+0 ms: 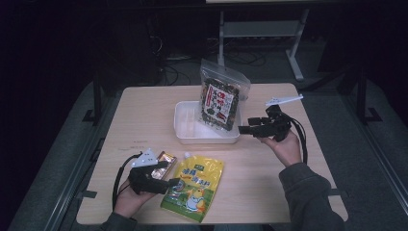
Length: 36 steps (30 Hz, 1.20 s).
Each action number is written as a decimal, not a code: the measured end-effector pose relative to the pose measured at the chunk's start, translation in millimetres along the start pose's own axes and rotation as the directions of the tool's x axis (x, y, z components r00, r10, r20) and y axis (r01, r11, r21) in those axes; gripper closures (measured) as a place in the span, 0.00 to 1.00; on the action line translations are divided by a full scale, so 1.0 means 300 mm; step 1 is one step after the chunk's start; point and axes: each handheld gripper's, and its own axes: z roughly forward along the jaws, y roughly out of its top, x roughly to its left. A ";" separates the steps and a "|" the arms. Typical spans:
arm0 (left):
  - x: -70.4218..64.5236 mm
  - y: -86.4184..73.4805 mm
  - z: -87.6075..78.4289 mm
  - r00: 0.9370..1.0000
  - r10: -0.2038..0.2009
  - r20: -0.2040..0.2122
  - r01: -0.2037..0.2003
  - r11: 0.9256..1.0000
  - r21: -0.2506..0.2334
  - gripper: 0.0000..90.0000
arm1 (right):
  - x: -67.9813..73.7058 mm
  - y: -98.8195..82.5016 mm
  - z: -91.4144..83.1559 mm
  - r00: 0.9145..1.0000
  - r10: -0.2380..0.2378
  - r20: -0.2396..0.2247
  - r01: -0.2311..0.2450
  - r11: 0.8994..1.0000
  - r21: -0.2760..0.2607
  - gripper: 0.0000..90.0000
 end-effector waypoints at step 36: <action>-0.019 -0.003 0.035 1.000 0.022 0.010 -0.022 0.999 0.045 0.25 | 0.130 -0.213 0.155 0.998 0.018 -0.063 -0.006 0.983 0.184 0.37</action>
